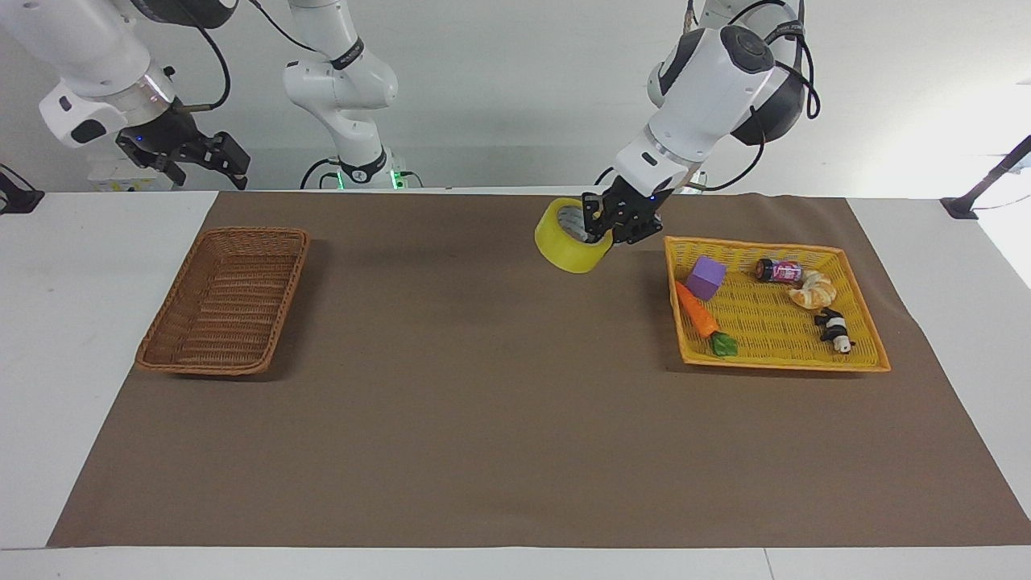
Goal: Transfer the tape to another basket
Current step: 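Carry the tape roll toward the table center with the left gripper, then hold the tape with the left gripper while the right gripper reaches it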
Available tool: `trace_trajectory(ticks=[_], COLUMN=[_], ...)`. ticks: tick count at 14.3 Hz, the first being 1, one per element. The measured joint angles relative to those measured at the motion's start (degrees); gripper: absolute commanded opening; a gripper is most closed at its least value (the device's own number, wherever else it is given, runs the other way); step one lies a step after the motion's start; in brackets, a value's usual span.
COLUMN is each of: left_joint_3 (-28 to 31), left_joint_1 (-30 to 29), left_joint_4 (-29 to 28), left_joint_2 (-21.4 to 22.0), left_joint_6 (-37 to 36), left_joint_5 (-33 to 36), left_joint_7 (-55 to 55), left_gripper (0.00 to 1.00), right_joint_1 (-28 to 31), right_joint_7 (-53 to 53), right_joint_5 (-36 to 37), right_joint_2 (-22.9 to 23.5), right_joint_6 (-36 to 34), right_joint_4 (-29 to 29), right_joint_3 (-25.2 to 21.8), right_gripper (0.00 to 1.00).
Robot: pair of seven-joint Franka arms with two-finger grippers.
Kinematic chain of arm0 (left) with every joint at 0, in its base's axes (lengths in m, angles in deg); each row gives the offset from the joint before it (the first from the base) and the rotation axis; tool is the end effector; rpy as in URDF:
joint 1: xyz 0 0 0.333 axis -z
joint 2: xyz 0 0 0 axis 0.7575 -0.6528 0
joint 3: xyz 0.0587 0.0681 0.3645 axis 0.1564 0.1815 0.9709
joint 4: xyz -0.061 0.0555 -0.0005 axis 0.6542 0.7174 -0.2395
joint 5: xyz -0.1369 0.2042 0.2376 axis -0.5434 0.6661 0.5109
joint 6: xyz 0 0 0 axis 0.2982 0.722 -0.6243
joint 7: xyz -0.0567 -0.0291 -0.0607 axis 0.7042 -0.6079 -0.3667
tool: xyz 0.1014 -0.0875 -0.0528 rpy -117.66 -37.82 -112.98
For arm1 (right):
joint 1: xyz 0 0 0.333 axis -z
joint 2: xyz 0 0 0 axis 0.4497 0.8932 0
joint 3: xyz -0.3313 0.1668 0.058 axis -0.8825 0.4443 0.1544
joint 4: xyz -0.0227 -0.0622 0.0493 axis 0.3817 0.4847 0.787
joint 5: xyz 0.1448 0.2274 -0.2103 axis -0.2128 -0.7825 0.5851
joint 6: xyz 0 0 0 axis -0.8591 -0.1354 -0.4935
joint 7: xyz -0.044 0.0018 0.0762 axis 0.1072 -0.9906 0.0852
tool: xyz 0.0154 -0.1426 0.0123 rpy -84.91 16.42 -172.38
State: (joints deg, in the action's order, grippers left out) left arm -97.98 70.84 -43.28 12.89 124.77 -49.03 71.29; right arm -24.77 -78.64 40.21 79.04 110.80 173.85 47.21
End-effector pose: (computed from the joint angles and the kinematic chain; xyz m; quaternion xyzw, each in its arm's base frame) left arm 0.4483 -0.3076 0.5965 0.9818 -0.0670 0.0121 0.1771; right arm 0.4463 -0.0649 0.6592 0.9934 -0.0517 -0.1020 0.0041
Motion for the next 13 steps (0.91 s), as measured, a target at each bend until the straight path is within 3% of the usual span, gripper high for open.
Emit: trace_trajectory(ticks=[3,4,9,13], left_joint_3=[0.8,1.0,1.7,1.8], left_joint_1=[-0.1,-0.2,-1.4,-1.9], left_joint_4=[0.0,0.0,-0.1,-0.2], left_joint_2=[0.0,0.0,0.0,0.0], left_joint_6=[-0.3,-0.4,-2.7,-3.1], left_joint_5=[0.0,0.0,0.0,0.0], left_joint_7=[0.0,0.0,0.0,0.1], left_gripper=[0.00,0.00,0.00,0.00], right_joint_1=[0.5,0.8,0.5,-8.2], right_joint_7=[-3.5,-4.8,-5.5,-5.3], right_joint_5=[-1.1,-4.7,-31.9,-49.8], right_joint_2=[-1.9,-2.3,-2.7,-1.4], right_joint_6=[-1.4,-1.0,7.7,19.8], right_joint_4=[0.1,0.2,6.5,14.3], right_joint_3=[-0.2,-0.3,0.0,0.5], right_gripper=[1.00,1.00,1.00,1.00])
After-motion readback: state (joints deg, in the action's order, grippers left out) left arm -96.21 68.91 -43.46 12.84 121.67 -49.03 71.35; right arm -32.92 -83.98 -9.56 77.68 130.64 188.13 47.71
